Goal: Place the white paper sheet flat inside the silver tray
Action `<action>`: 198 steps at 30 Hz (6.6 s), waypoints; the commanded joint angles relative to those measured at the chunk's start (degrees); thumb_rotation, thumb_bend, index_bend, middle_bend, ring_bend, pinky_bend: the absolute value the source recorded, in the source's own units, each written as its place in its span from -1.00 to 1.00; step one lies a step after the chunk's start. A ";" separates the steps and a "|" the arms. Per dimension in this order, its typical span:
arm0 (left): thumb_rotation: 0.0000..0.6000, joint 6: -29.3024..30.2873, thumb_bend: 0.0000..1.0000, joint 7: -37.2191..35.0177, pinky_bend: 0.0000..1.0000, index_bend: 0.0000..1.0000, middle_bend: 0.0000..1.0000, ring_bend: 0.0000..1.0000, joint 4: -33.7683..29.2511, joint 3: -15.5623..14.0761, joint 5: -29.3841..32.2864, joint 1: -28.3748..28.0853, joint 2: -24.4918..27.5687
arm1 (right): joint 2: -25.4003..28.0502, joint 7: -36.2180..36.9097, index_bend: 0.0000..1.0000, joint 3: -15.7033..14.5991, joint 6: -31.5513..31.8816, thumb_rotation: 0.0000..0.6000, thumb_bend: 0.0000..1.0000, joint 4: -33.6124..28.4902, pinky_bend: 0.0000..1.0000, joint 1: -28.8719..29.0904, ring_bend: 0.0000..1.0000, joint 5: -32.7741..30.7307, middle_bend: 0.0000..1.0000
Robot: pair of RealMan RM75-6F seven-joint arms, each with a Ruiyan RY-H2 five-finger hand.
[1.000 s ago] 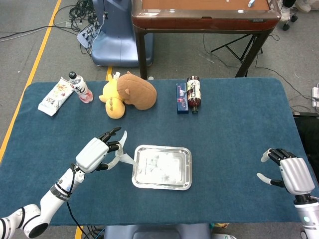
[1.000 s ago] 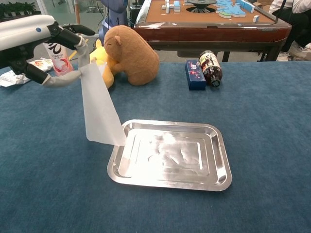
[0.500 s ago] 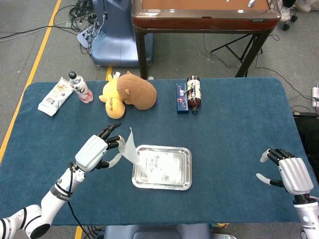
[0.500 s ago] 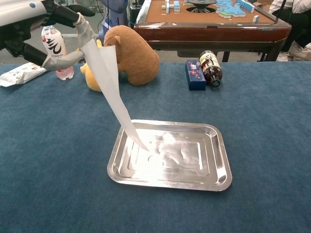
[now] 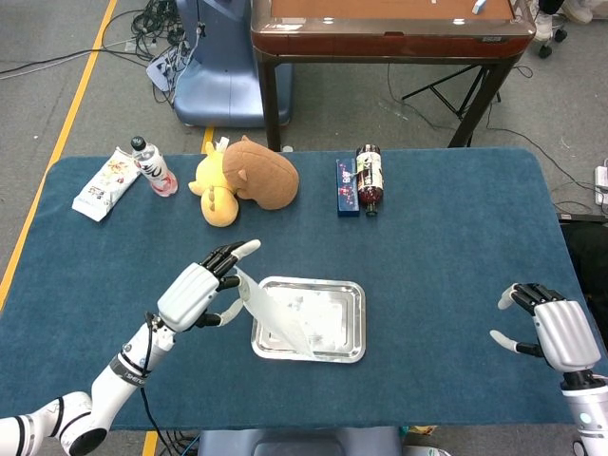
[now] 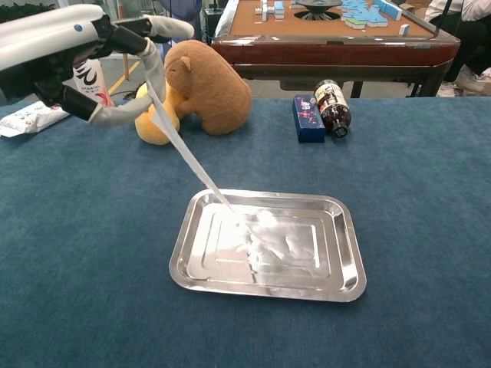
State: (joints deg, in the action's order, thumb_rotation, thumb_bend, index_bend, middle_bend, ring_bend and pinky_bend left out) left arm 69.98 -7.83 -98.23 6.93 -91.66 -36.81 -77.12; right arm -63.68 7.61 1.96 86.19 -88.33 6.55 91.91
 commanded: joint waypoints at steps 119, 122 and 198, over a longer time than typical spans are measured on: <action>1.00 2.28 -0.12 3.10 -0.85 0.25 -0.91 -1.00 26.95 -6.52 -1.75 4.94 -23.87 | 8.20 1.89 -0.01 -1.99 6.28 1.00 -0.87 -5.72 -0.06 -4.62 -0.31 4.85 -0.14; 1.00 2.11 -0.12 3.54 -0.85 0.17 -0.91 -1.00 26.66 -6.65 -1.98 4.82 -23.86 | 8.14 1.94 -0.01 -1.95 6.28 1.00 -0.87 -5.68 -0.06 -4.62 -0.31 4.85 -0.14; 1.00 -3.56 -0.55 17.23 -0.85 -0.50 -0.91 -1.00 27.97 -0.92 5.10 0.90 -28.66 | 8.18 3.65 -0.01 -1.89 7.39 1.00 -0.87 -5.13 -0.06 -4.89 -0.31 5.91 -0.14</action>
State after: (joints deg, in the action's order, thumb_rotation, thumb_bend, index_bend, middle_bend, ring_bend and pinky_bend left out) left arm 66.27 9.27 -70.19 5.93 -86.67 -36.01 -105.95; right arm -55.49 11.26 0.08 93.56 -93.46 1.66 97.82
